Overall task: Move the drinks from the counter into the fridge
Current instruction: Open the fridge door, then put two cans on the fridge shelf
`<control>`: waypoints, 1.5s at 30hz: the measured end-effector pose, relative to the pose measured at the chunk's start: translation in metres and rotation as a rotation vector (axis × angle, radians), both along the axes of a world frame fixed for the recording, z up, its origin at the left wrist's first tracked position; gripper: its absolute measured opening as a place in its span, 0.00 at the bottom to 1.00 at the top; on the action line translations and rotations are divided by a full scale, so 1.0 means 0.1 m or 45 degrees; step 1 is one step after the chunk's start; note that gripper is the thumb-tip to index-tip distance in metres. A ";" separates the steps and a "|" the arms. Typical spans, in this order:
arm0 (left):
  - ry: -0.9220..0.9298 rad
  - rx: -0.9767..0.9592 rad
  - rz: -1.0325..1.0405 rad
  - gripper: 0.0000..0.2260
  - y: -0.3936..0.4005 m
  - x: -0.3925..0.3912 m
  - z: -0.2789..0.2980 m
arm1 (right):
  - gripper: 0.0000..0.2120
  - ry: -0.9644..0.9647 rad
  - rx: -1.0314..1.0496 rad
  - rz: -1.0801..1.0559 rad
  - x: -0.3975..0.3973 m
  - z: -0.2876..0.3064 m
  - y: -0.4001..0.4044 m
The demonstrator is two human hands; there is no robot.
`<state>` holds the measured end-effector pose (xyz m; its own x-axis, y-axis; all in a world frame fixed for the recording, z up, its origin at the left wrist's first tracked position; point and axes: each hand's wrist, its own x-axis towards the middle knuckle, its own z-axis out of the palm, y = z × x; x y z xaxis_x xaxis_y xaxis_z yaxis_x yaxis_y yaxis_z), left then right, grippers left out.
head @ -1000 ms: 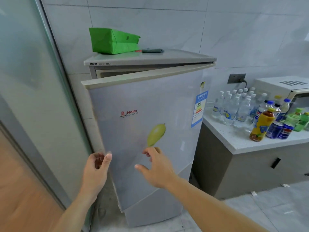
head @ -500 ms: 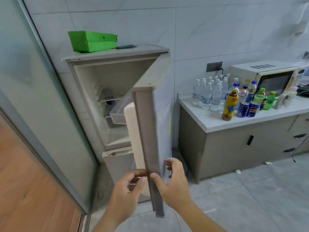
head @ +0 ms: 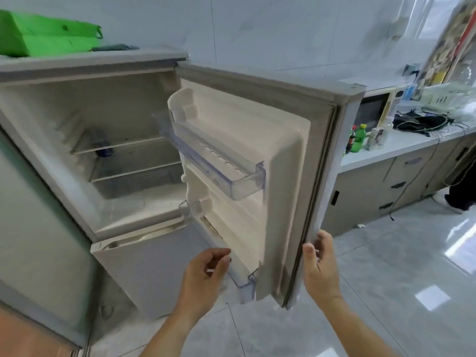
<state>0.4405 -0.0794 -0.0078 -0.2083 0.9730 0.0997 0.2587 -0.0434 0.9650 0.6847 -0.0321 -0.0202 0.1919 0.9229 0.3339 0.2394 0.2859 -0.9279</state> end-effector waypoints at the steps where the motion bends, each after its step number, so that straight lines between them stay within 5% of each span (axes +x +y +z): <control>1: -0.019 0.006 -0.014 0.10 0.16 0.08 -0.02 | 0.08 -0.004 -0.007 -0.034 0.14 0.00 0.15; 10: -0.067 0.067 -0.082 0.07 1.34 0.72 0.02 | 0.19 -0.110 -0.409 -0.080 1.28 0.30 1.86; 17: -0.010 0.021 -0.011 0.05 1.92 1.20 -0.01 | 0.19 -0.048 -0.511 -0.010 1.55 0.38 2.98; 29: -0.132 -0.070 0.303 0.06 2.89 3.03 0.22 | 0.21 -0.198 -0.471 0.473 1.86 0.46 4.52; 36: -0.135 -0.070 0.448 0.08 3.34 3.40 0.22 | 0.19 -0.295 -0.351 0.609 1.86 0.49 5.02; 45: -0.262 -0.076 0.284 0.09 4.31 3.82 -0.06 | 0.16 -0.449 -0.258 0.681 2.21 0.41 5.36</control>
